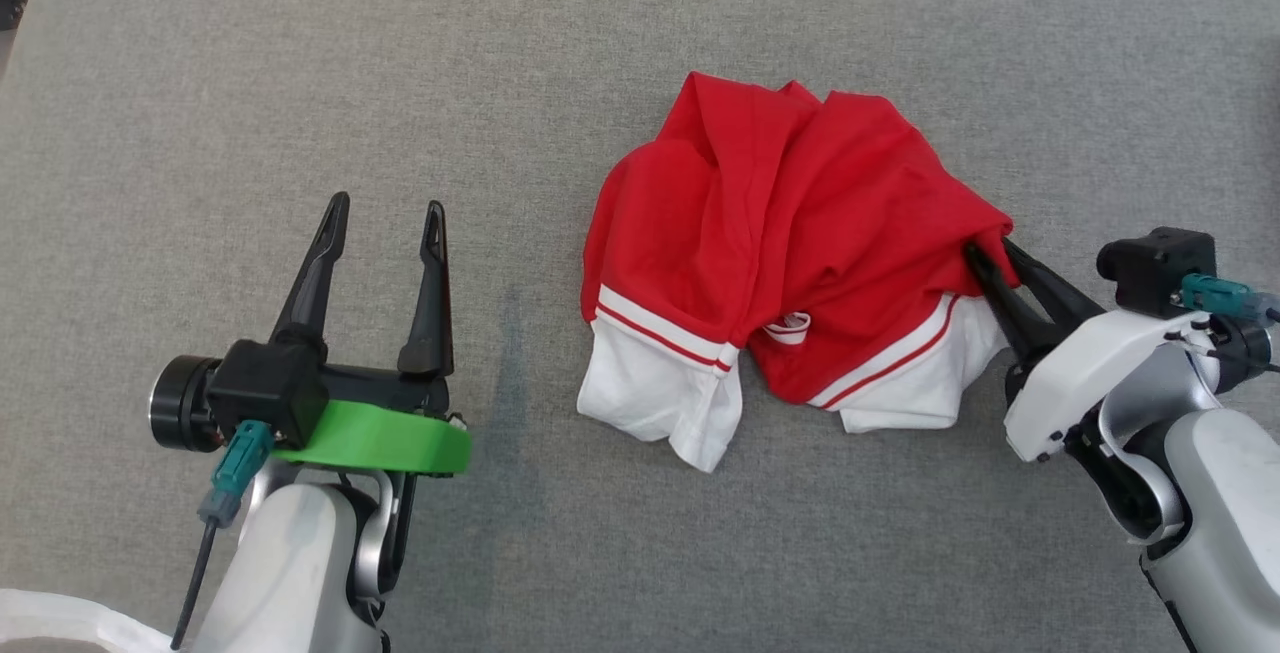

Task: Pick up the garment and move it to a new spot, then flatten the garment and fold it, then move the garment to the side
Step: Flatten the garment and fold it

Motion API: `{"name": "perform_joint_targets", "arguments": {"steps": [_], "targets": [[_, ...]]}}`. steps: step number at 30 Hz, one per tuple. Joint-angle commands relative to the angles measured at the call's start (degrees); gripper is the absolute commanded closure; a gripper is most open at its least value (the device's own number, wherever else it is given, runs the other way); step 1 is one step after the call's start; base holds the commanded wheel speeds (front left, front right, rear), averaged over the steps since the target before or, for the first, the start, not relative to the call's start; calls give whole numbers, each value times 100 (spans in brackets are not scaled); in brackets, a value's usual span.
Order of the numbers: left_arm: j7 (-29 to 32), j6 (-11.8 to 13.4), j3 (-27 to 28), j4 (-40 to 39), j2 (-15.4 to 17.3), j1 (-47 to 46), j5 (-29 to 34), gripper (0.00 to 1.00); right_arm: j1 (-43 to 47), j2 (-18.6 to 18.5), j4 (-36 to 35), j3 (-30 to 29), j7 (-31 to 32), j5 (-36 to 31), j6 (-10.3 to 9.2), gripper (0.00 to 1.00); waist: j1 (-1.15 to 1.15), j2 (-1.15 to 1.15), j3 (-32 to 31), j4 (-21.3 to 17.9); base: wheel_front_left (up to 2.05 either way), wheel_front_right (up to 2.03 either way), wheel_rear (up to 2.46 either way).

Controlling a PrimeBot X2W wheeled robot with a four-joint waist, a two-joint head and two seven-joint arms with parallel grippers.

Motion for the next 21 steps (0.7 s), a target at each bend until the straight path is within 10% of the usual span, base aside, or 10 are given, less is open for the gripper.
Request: {"name": "perform_joint_targets", "arguments": {"steps": [1,13,21], "targets": [[0,-29,33,22,-21,18,64,0,-131,-46,-63,-37,-122,59,-9,100,0,0,-33,-37,0,0,0],[0,-174,173,56,-110,32,217,0,-695,-207,-447,-422,-1134,-298,-7,100,0,0,-116,-240,0,0,0],[0,-236,230,90,-167,57,301,0,482,-94,-896,431,-468,-398,-8,100,0,0,-108,-359,0,0,0]]}}
